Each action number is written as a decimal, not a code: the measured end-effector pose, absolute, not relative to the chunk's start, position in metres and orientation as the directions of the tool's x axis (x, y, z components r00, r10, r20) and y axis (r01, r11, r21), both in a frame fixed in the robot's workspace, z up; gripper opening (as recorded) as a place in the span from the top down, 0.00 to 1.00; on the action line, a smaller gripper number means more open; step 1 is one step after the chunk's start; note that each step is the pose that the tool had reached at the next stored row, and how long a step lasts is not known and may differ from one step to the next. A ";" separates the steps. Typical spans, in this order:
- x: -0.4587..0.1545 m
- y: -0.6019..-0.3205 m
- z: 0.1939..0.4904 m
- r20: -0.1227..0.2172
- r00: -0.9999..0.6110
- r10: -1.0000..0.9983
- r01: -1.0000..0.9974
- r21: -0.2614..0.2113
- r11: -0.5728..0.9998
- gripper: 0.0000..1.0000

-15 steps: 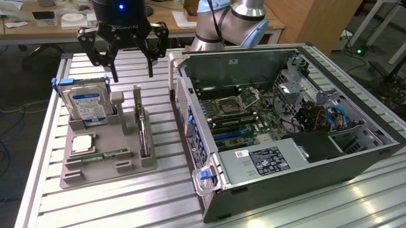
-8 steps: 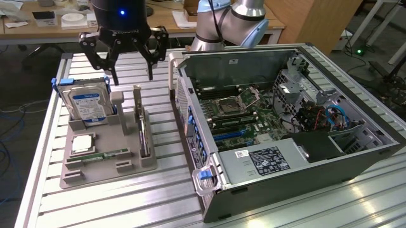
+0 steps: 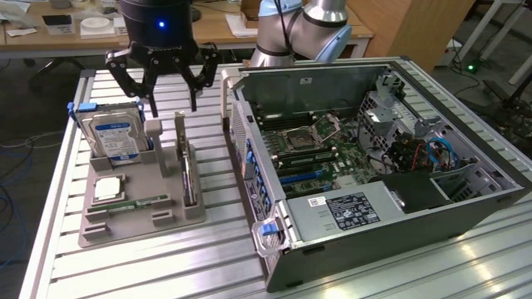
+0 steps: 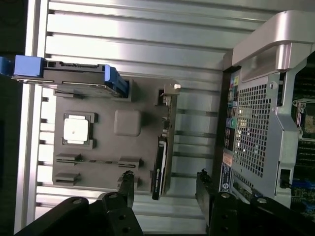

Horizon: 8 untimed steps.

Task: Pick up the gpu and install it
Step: 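Pick up the gpu and move the gpu toward the slot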

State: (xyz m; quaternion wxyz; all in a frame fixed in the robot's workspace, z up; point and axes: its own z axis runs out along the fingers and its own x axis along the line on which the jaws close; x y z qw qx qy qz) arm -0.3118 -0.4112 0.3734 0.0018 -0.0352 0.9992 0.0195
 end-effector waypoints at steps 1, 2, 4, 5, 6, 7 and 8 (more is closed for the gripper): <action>-0.312 -0.411 0.373 -0.005 -0.998 -0.070 -0.070 0.038 0.997 0.38; -0.312 -0.412 0.372 -0.005 -0.998 -0.070 -0.070 0.038 0.997 0.38; -0.312 -0.414 0.370 -0.005 -0.998 -0.070 -0.070 0.034 0.997 0.38; -0.312 -0.414 0.369 -0.005 -0.998 -0.066 -0.066 0.033 0.997 0.38; -0.312 -0.414 0.368 -0.005 -0.998 -0.058 -0.058 0.033 0.998 0.38; -0.312 -0.414 0.367 -0.005 -0.999 -0.047 -0.047 0.033 0.998 0.38; -0.312 -0.414 0.366 -0.005 -0.999 -0.036 -0.036 0.033 0.999 0.38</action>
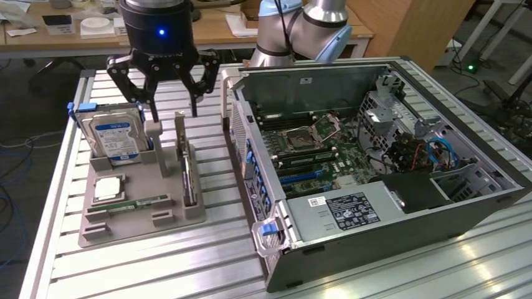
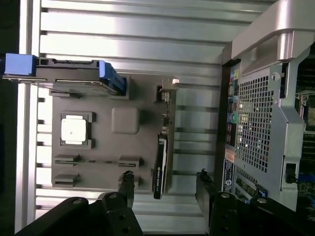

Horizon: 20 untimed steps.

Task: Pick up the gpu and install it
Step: 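Pick up the gpu and move the gpu toward the slot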

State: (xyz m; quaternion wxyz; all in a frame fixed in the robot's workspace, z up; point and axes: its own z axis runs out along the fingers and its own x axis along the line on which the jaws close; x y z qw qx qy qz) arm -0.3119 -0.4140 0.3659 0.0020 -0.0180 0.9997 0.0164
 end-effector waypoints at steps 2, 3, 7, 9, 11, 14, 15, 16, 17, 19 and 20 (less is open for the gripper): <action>-0.312 -0.414 0.364 -0.004 -1.000 -0.022 -0.022 0.032 0.999 0.38; -0.312 -0.414 0.363 -0.004 -1.000 -0.021 -0.022 0.032 0.999 0.38; -0.312 -0.414 0.360 -0.004 -1.000 -0.021 -0.021 0.031 0.999 0.38; -0.312 -0.414 0.358 -0.004 -1.000 -0.021 -0.021 0.031 0.999 0.38; -0.312 -0.414 0.356 -0.004 -1.000 -0.021 -0.021 0.030 0.999 0.38; -0.312 -0.414 0.354 -0.005 -1.000 -0.021 -0.021 0.031 0.999 0.38; -0.312 -0.414 0.352 -0.005 -1.000 -0.021 -0.021 0.031 0.999 0.38; -0.312 -0.415 0.351 -0.005 -1.000 -0.021 -0.021 0.031 0.999 0.38; -0.312 -0.415 0.350 -0.005 -1.000 -0.021 -0.021 0.031 0.999 0.38; -0.312 -0.415 0.349 -0.006 -1.000 -0.021 -0.021 0.031 0.999 0.38; -0.312 -0.415 0.348 -0.006 -1.000 -0.021 -0.021 0.031 0.999 0.38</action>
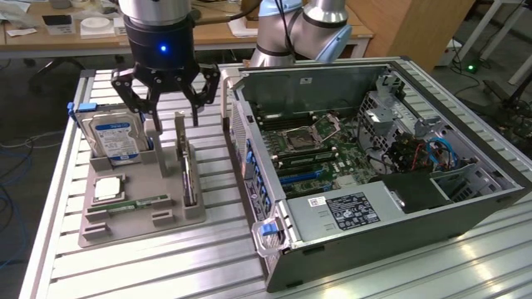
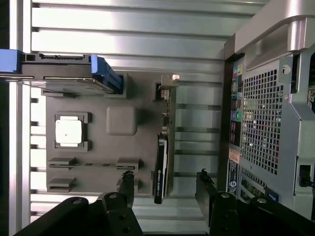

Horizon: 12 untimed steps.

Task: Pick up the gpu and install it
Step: 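Pick up the gpu and move the gpu toward the slot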

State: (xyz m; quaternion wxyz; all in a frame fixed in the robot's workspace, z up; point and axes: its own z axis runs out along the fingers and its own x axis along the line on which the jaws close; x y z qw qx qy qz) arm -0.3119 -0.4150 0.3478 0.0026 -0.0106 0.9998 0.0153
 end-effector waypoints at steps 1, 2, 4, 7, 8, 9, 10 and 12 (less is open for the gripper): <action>-0.312 -0.415 0.347 -0.006 -1.000 -0.021 -0.021 0.031 0.999 0.38; -0.312 -0.415 0.346 -0.006 -1.000 -0.021 -0.022 0.031 0.999 0.38; -0.312 -0.416 0.345 -0.006 -1.000 -0.021 -0.021 0.031 0.999 0.38; -0.312 -0.416 0.342 -0.006 -1.000 -0.021 -0.021 0.031 0.999 0.38; -0.312 -0.416 0.342 -0.006 -1.000 -0.021 -0.021 0.031 0.999 0.38; -0.312 -0.416 0.341 -0.006 -1.000 -0.021 -0.021 0.031 0.999 0.38; -0.312 -0.416 0.340 -0.006 -1.000 -0.021 -0.021 0.031 0.999 0.38; -0.312 -0.416 0.338 -0.006 -1.000 -0.021 -0.021 0.031 0.999 0.38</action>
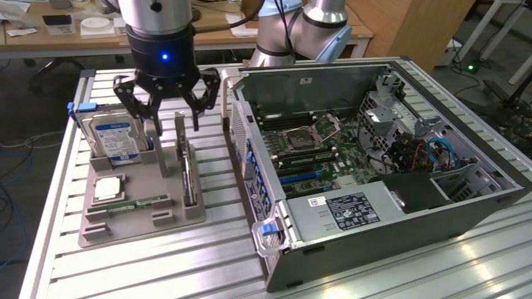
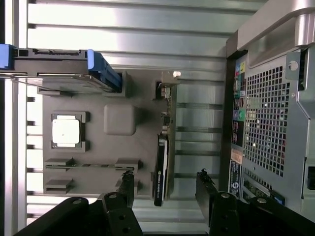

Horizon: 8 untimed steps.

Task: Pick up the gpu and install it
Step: 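Pick up the gpu and move the gpu toward the slot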

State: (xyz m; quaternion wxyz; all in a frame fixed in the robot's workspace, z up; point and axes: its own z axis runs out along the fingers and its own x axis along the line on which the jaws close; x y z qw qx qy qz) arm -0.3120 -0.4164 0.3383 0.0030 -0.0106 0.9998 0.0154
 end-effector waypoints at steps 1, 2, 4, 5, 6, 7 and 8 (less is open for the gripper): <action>-0.312 -0.416 0.338 -0.006 -1.000 -0.021 -0.021 0.031 0.999 0.38; -0.312 -0.416 0.337 -0.006 -1.000 -0.021 -0.021 0.031 0.999 0.38; -0.312 -0.416 0.335 -0.006 -1.000 -0.021 -0.021 0.031 0.999 0.38; -0.312 -0.417 0.335 -0.006 -1.000 -0.021 -0.021 0.031 0.999 0.38; -0.312 -0.417 0.334 -0.006 -1.000 -0.021 -0.021 0.031 0.999 0.38; -0.312 -0.417 0.333 -0.006 -1.000 -0.021 -0.021 0.031 0.999 0.38; -0.312 -0.417 0.333 -0.006 -1.000 -0.021 -0.021 0.031 0.999 0.38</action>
